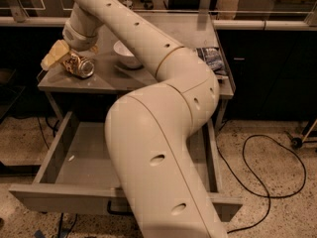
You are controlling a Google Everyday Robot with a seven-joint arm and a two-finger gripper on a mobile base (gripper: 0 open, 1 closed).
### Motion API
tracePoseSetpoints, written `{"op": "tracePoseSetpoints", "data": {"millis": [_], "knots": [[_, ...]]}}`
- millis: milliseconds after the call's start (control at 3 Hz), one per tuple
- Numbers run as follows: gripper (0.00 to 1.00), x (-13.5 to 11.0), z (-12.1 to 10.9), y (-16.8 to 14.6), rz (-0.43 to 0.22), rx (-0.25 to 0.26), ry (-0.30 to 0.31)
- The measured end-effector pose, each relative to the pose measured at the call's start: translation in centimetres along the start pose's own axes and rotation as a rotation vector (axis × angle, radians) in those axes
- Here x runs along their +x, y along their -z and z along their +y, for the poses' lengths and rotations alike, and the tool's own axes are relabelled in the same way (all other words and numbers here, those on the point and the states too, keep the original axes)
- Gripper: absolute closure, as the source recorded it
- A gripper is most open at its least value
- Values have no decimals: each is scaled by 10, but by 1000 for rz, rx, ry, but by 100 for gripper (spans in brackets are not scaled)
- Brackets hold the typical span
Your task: Pick orange can from top drawer and place on counter
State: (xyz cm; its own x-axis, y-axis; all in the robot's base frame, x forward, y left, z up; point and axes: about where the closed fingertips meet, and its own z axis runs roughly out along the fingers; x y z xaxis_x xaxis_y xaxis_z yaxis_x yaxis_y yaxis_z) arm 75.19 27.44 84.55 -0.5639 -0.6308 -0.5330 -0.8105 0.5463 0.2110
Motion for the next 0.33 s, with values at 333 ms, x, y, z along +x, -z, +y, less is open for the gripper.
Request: {"op": "tracePoseSetpoints", "data": {"millis": [333], "knots": [[0,0,0,0,0,0,0]]}}
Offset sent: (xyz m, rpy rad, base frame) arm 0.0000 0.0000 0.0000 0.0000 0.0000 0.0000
